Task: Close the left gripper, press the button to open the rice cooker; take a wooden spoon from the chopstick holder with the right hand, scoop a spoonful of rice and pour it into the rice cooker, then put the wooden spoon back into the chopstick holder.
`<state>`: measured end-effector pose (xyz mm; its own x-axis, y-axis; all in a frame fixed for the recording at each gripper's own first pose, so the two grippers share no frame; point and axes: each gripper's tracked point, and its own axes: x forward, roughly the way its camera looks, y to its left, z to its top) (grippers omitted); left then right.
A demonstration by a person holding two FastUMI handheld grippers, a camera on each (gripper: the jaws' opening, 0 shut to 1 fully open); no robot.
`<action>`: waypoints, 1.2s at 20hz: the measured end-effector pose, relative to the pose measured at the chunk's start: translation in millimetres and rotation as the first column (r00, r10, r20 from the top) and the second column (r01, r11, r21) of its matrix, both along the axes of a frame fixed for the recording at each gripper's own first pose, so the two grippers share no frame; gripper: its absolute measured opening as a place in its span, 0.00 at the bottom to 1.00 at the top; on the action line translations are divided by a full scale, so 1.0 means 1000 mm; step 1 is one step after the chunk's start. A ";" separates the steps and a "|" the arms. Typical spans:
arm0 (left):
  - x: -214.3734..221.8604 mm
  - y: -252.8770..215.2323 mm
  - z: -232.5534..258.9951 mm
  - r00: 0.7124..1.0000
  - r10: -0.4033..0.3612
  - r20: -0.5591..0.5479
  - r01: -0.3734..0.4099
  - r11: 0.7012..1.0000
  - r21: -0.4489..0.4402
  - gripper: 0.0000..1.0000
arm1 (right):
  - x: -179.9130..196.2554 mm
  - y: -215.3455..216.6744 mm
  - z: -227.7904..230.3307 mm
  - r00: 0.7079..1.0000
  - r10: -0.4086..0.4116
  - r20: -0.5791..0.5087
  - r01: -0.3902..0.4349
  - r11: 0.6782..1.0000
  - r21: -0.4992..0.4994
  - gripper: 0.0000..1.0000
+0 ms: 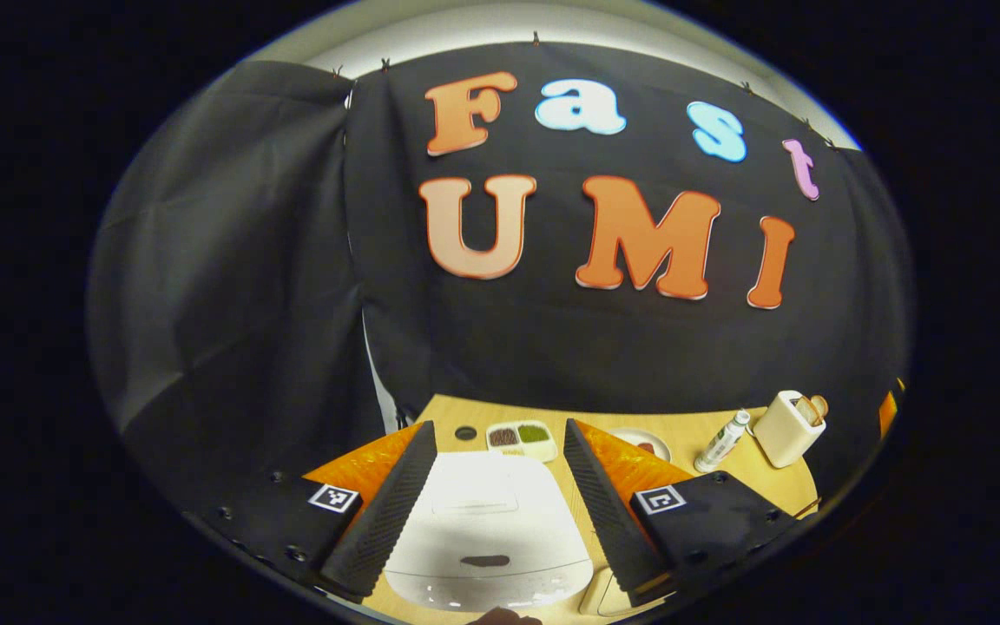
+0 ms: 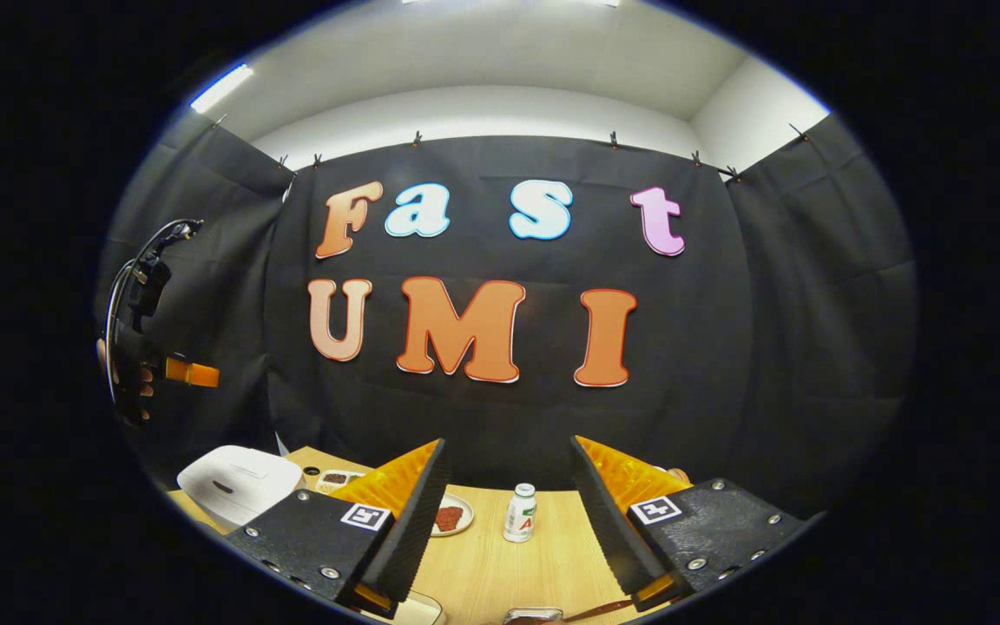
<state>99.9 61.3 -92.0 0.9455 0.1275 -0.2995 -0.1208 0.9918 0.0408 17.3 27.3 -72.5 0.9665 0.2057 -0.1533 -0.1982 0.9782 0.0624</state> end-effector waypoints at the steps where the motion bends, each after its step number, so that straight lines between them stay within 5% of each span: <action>1: -0.004 0.001 0.015 0.998 0.003 0.059 -0.004 1.000 0.019 1.00 | -0.001 0.005 0.001 1.000 0.013 0.001 -0.013 1.000 0.004 0.85; 8: -0.068 0.003 0.067 0.960 0.032 0.278 -0.051 0.997 0.059 1.00 | -0.006 0.010 -0.008 1.000 0.014 -0.004 -0.014 1.000 -0.002 0.86; 24: -0.112 -0.098 0.048 0.925 -0.114 0.363 0.047 0.981 0.188 1.00 | -0.013 0.021 -0.011 0.999 0.035 0.004 -0.035 0.999 -0.006 0.86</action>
